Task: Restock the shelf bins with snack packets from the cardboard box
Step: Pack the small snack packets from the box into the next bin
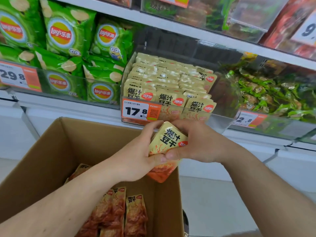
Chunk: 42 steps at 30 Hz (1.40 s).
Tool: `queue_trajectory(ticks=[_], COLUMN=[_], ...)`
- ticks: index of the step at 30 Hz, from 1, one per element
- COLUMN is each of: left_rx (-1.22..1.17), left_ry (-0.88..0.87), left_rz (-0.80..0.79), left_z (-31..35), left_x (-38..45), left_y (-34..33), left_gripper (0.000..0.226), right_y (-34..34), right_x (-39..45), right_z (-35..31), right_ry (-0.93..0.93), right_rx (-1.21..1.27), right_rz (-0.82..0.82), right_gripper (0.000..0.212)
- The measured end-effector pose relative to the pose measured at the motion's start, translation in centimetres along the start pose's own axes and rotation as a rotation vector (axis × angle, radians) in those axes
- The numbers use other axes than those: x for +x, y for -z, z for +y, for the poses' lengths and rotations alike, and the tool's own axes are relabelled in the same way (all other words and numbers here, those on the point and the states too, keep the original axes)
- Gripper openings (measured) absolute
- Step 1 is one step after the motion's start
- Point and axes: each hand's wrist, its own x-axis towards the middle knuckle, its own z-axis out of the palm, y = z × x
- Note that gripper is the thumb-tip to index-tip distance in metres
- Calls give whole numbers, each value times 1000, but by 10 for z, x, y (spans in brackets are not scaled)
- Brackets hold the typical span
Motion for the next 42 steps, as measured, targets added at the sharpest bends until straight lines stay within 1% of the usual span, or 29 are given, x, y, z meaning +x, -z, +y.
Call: queue_trajectory(ticks=[2,4,9,11,12,16,18,20,23,26,31,36,40,42], left_rx=[69,101,69,69,87,266,365,555,827,954,965,948,962,966], left_ry=[-22,-51,-112,-119,-132,-196,-210,-182,-35,70,72,64,58,48], left_rz=[-48,-77,-48,16,60,295,359,359,292,234,249,281,286,293], left_z=[8,19,29,35,40,67,78,81,73,60,56,51,48,48], left_x=[7,15,39,48,54,77,94,116,144,155,155,154,156,156], left_y=[-1,-1,-4,-5,-5,3,6,5,3,-1,-3,-4,-5,-5], left_gripper=[80,84,86,87,83,58,48,47,58,62,61,59,59,59], right_y=[9,18,39,57,71,134,156,169,180,183,178,166,161,159], right_x=[-2,-5,-11,-18,-22,-38,-36,-26,-4,21,68,121,148,157], right_z=[3,5,0,-8,-13,-27,-27,-22,-10,4,31,55,70,78], right_ry=[-17,-38,-109,-153,-185,-313,-364,-439,-543,-591,-595,-636,-653,-640], right_rx=[20,34,26,-37,-80,-165,-229,-300,-441,-548,-646,-708,-795,-860], right_rz=[2,8,79,126,169,393,456,459,444,419,391,285,324,314], right_gripper=[37,28,18,16,15,19,24,28,40,42,40,42,39,44])
